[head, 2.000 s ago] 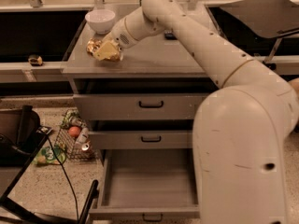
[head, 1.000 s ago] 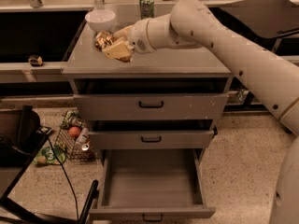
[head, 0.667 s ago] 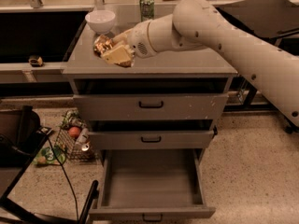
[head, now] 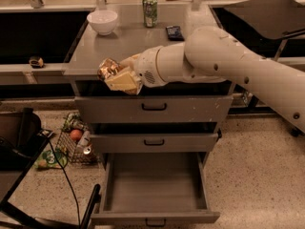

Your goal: Place orange can into bottom drawer

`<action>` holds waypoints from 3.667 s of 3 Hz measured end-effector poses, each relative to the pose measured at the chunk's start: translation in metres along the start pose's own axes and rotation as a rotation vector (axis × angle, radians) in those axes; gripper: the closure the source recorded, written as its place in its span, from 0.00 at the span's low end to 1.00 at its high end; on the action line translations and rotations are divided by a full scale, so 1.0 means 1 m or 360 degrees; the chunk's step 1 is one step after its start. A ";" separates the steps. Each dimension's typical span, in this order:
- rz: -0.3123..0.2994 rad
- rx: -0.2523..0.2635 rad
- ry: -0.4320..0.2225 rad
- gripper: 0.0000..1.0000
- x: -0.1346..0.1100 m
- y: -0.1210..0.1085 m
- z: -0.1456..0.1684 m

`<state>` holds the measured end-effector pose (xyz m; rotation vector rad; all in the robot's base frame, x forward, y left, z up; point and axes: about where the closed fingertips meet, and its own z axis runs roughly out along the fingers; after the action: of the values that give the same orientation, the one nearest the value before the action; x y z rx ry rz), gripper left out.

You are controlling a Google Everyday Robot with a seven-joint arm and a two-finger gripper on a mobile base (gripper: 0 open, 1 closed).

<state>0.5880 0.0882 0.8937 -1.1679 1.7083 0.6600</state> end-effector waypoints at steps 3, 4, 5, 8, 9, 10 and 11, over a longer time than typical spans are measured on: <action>0.0114 -0.0116 0.0061 1.00 0.096 0.027 -0.005; 0.0261 -0.0127 0.0046 1.00 0.146 0.032 -0.010; 0.0261 -0.0127 0.0046 1.00 0.146 0.032 -0.010; 0.0319 -0.0274 -0.0037 1.00 0.256 0.019 0.007; 0.0330 -0.0290 -0.0032 1.00 0.262 0.019 0.013; 0.0294 -0.0367 -0.0004 1.00 0.297 0.016 0.029; 0.0280 -0.0463 0.0007 1.00 0.347 0.017 0.049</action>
Offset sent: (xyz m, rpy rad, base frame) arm -0.0411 -0.0390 -0.0934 -0.0554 0.0959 0.0592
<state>0.5523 -0.0071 0.5583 -1.2244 1.7728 1.0427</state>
